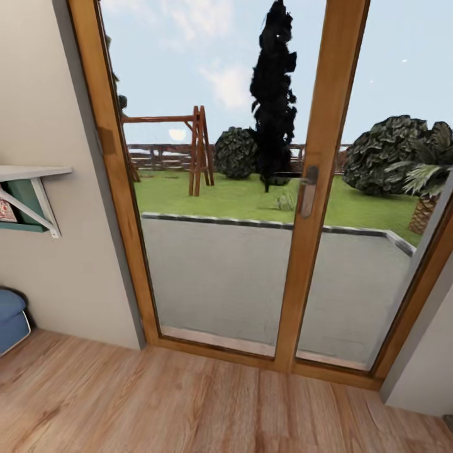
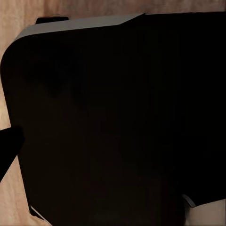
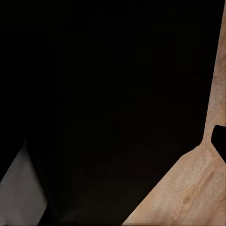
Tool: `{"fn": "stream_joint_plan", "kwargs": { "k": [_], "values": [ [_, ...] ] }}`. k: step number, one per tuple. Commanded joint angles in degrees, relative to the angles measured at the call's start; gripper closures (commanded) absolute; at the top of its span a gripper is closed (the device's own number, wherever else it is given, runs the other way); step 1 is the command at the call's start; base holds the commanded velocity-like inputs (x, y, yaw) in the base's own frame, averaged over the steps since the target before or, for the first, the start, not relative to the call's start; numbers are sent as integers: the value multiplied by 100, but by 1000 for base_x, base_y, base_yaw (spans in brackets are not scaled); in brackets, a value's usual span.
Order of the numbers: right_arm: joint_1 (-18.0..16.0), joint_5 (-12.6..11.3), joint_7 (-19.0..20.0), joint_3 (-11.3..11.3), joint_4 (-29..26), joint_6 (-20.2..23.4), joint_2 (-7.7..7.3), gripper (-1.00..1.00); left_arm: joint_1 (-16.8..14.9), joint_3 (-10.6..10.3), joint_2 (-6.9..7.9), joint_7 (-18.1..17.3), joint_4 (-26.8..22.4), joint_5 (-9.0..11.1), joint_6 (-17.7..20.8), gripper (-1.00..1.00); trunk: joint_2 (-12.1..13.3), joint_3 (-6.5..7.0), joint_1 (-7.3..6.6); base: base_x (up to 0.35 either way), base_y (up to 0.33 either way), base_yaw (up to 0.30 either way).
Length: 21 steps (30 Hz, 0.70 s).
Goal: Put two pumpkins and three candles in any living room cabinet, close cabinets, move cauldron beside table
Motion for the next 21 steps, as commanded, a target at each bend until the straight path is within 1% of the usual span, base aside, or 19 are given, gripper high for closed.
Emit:
{"fn": "stream_joint_plan", "kwargs": {
  "k": [1, 6, 11, 15, 21],
  "values": [
    [4, -6, -6, -28, -11, -4, 3, -100, -2, -4, 1, -3, -1, -19, -10, -100, -3, -10, 0, -11, 0, 222],
    [4, 27, -4, -21, -13, -76, 7, -100, -2, -19, 10, 0, -1, -19, -24, -100, -3, -35, 0, -3, 0, 230],
    [2, 52, -5, -16, -16, -98, 6, -100, -2, -20, 51, 0, -4, -39, -35, -100, -3, -56, 0, 0, 0, 251],
    [-4, 51, -5, -15, -81, -93, 1, -100, -2, -10, 34, 0, -5, -22, -38, -100, -3, -71, 0, 0, 0, 262],
    [-9, 25, -3, -22, -324, -56, 8, -100, -2, 10, 36, 9, -54, -16, -21, -100, 238, 12, -132, 0, 0, 261]
  ]
}}
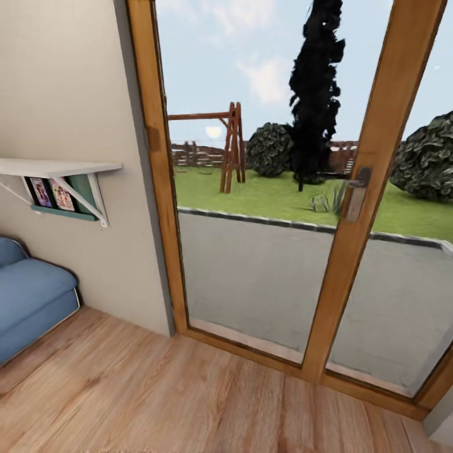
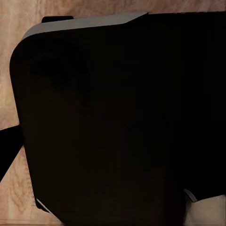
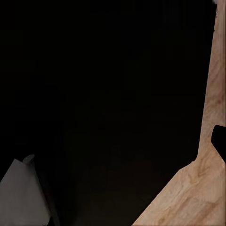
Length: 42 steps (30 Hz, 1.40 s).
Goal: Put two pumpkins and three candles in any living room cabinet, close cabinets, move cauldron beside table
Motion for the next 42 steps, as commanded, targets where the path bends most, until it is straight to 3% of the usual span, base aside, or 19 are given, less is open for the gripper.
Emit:
{"fn": "stream_joint_plan", "kwargs": {
  "k": [1, 3, 5, 10, 14, 18, 21, 24, 27, 32, 42],
  "values": [
    [-2, -10, 1, -26, -225, 29, 5, -100, -3, 4, -2, -1, -15, -14, 16, -100, 39, 9, -23, 0, 0, 260],
    [-14, -14, 6, -27, -556, 151, 6, -100, -3, 3, 6, 2, -125, -11, 43, -100, 119, 37, -67, 0, 0, 260],
    [-27, -22, 8, -27, -1019, 554, 5, -100, -3, 2, 16, 4, -490, -9, 98, -100, 199, 64, -111, 0, 0, 260],
    [-61, -28, 3, -35, -2519, 1869, -5, -100, -3, 59, 106, 215, -1793, 16, 952, -100, 400, 133, -220, 0, 0, 258],
    [-285, -43, -1, -36, -3365, 2485, 56, -100, -18, 90, 114, 356, -2383, 15, 1066, -100, 560, 185, -308, 0, 0, 244],
    [-743, -47, -7, -36, -3464, 2714, 84, -100, -244, 95, 141, 385, -2525, 11, 1030, -100, 721, 232, -396, 0, 0, 229],
    [-871, -45, -8, -36, -3440, 2724, 108, -100, -484, 119, 395, 410, -2532, 25, 1010, -100, 841, 267, -462, 0, 0, 224],
    [-899, -27, -8, -30, -3213, 2622, 114, -100, -544, 182, 492, 343, -2495, 114, 1048, -100, 961, 302, -528, 0, 0, 223],
    [-903, 0, -8, -10, -3126, 2475, 114, -100, -553, 184, 494, 78, -2385, 169, 1135, -100, 1082, 336, -594, 0, 0, 223],
    [-905, 28, -8, 17, -2992, 2412, 114, -100, -556, 183, 508, -989, -2150, 180, 1575, -100, 1282, 394, -704, 0, 0, 223],
    [-905, 48, -7, 33, -2952, 2402, 113, -100, -556, 111, 474, -1192, -1919, 128, 1206, -100, 1322, 348, -726, 0, 0, 223]
  ]
}}
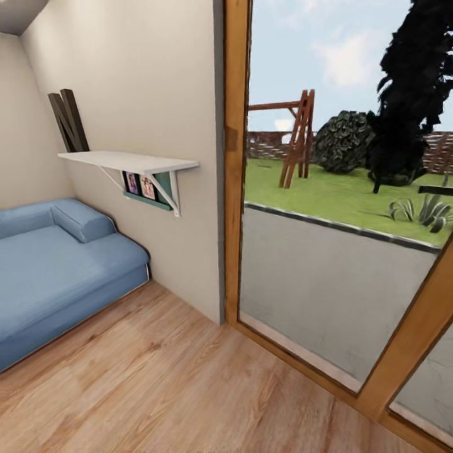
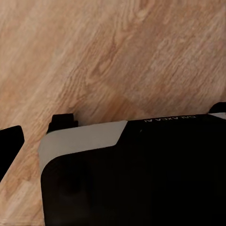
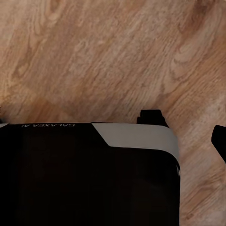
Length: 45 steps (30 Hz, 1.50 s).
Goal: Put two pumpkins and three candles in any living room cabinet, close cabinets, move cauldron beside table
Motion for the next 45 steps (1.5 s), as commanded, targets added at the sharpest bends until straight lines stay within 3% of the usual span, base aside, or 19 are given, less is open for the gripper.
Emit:
{"fn": "stream_joint_plan", "kwargs": {
  "k": [1, 2, 4, 6, 7, 8, 10, 12, 26, 29, 31, 33, 45],
  "values": [
    [0, 1, -7, -20, -12, 31, 5, -100, -2, 4, -3, -17, 28, -4, 31, -100, -4, -13, 0, 0, 0, 223],
    [0, 2, -7, -20, -10, 31, 6, -100, -2, -1, -20, 23, 70, -1, 11, -100, -4, -19, 0, 0, 0, 223],
    [0, 6, -8, -14, -8, 31, 6, -100, -2, 2, -156, 462, 152, 2, -25, -100, -4, -32, 0, 0, 0, 223],
    [0, 7, -8, -12, -9, 31, 7, -100, -2, 4, -296, 1279, 358, 10, -149, -100, -4, -45, 0, 0, 0, 223],
    [0, 7, -8, -11, -9, 31, 7, -100, -2, 8, -372, 1895, 553, 21, -393, -100, -4, -51, 0, 0, 0, 223],
    [0, 7, -8, -11, -9, 31, 7, -100, -2, 9, -392, 2055, 614, 24, -499, -100, -4, -58, 0, 0, 0, 223],
    [0, 8, -8, -11, -8, 31, 7, -100, -2, 14, -534, 2522, 888, 30, -1164, -100, -4, -71, 0, 0, 0, 223],
    [0, 8, -8, -11, -8, 31, 7, -100, -2, 39, -584, 2620, 970, 49, -1317, -100, -4, -83, 0, 0, 0, 223],
    [0, 8, -8, -11, -7, 31, 7, -100, -2, 221, -670, 2645, 1030, 140, -1226, -100, -4, -173, 0, 0, 9, 223],
    [0, 8, -8, -11, -7, 31, 7, -100, -2, 209, -665, 2307, 1031, 138, -1199, -100, -4, -192, 0, 0, 84, 223],
    [0, 8, -8, -11, -7, 31, 7, -100, -2, 189, -645, 1701, 1031, 129, -1181, -100, -4, -205, 0, 0, 28, 223],
    [0, 8, -8, -11, -7, 31, 7, -100, -2, 188, -633, 1312, 1026, 127, -1180, -100, -4, -217, 0, 0, 9, 223],
    [0, 8, -8, -7, -7, 31, 7, -100, -2, 200, -632, 1121, 1025, 141, -1218, -100, -4, -291, 0, 0, 1, 226]
  ]
}}
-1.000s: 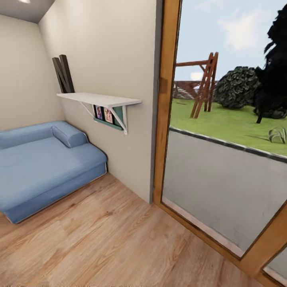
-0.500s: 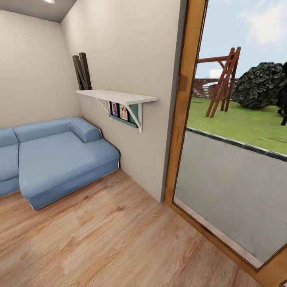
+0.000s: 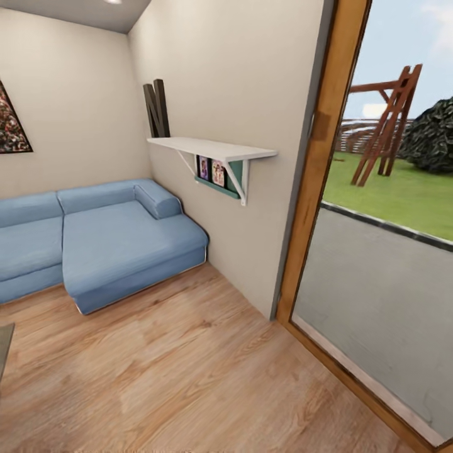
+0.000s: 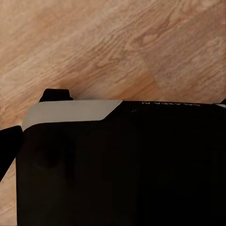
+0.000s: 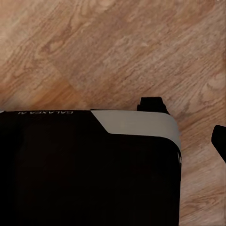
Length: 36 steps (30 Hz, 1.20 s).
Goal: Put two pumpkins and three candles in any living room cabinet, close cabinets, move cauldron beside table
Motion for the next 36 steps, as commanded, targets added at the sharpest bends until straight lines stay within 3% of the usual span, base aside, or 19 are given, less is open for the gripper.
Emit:
{"fn": "stream_joint_plan", "kwargs": {
  "k": [1, 16, 36],
  "values": [
    [0, 2, -7, -19, -12, 31, 5, -100, -4, 27, 0, -7, 1, 10, -9, -100, -4, -12, 0, 0, 0, 228],
    [0, 2, -7, -14, -12, 31, 5, -100, -4, 22, -16, -8, 5, 1, -16, -100, -4, -98, 0, -136, -2, 231],
    [0, 11, -7, -5, -4, 31, 13, -100, -4, 20, -23, -9, 2, -3, -16, -100, -4, -173, 0, -7, 0, 263]
  ]
}}
